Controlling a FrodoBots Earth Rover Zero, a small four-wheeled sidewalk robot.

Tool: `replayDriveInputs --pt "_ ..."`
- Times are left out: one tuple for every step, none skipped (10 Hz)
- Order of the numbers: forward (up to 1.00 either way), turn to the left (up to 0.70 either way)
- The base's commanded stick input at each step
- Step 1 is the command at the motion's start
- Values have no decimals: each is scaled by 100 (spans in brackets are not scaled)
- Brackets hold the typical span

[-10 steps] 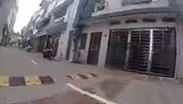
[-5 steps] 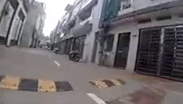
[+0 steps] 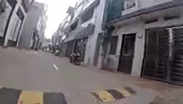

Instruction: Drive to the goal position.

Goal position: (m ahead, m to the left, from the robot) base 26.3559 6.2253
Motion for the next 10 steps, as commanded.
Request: replayDriveInputs --pt "100 -35" --pt "100 -35" --pt "100 -35" --pt "100 -11" --pt "100 12" --pt "100 33" --pt "100 45" --pt "100 45" --pt "100 45" --pt "100 45"
